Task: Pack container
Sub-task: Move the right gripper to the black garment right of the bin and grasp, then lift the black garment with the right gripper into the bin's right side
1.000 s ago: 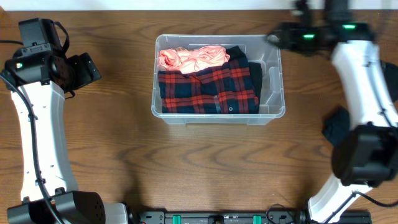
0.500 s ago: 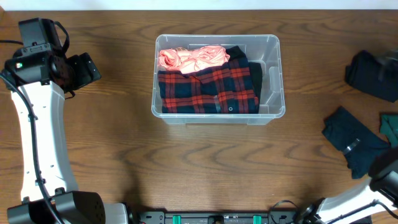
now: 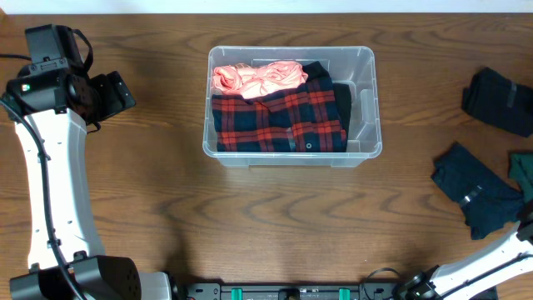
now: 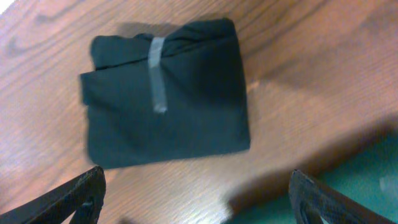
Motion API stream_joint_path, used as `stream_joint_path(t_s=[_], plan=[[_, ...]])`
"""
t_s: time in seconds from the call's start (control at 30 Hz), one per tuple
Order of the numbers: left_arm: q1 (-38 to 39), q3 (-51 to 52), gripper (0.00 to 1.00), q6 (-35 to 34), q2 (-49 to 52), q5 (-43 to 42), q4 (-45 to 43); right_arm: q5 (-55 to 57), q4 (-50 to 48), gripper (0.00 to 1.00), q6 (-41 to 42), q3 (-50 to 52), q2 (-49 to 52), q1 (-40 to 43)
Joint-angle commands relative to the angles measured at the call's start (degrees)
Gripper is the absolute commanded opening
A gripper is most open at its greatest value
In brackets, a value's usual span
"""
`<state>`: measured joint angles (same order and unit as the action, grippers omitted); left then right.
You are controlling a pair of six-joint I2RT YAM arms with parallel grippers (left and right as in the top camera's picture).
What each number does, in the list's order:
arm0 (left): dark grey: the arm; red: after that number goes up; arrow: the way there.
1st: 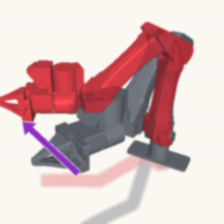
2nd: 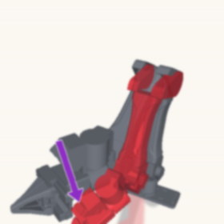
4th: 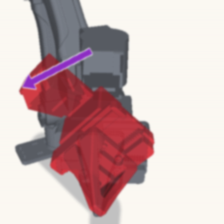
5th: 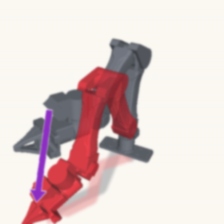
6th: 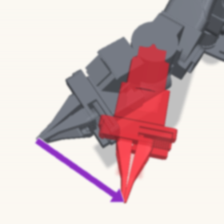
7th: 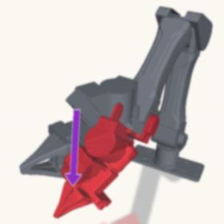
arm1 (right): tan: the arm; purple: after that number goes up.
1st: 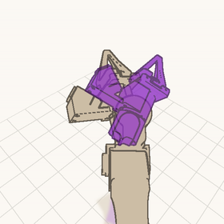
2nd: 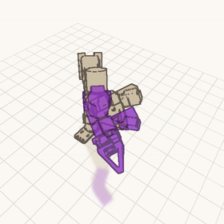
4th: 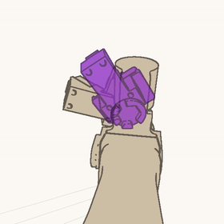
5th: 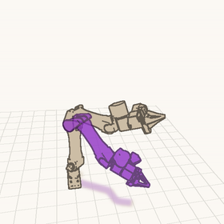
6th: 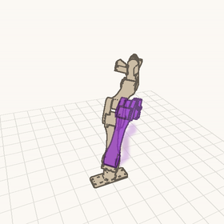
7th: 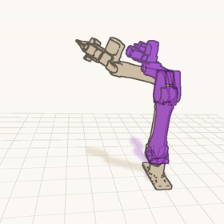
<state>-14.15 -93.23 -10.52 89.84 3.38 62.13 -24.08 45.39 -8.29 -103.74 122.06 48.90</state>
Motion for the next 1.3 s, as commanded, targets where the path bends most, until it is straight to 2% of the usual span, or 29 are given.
stream_joint_path(t_s=[0.0,0.53,0.8,1.07,1.13,1.2,1.27], plan=[[-0.31,0.07,0.98,-0.35,0.11,0.09,0.37,-1.46,-2.51,0.92,-3.17,0.04,3.08,0.2],[-0.28,0.07,0.98,-0.35,0.11,0.09,0.83,-3.26,-15.65,0.92,-3.96,0.04,14.88,-1.09],[-0.28,0.07,0.98,-0.35,0.11,0.09,0.85,-9.68,-19.96,0.79,0.04,0.04,16.61,-2.47],[-0.28,0.07,0.98,-0.37,0.11,0.07,0.87,-9.84,-19.34,0.45,2.08,0.04,17.53,-6.97],[-0.28,0.07,0.98,-0.39,0.11,0.07,0.85,-9.84,-18.97,0.27,2.36,0.04,17.53,-8.09],[-0.28,0.07,0.98,-0.39,0.11,0.07,0.85,-9.84,-18.64,0.03,3.34,0.04,17.53,-9.01],[-0.28,0.07,0.98,-0.7,0.11,0.07,0.85,-10.54,-18.32,0.01,4.7,0.02,17.49,-9.64]])
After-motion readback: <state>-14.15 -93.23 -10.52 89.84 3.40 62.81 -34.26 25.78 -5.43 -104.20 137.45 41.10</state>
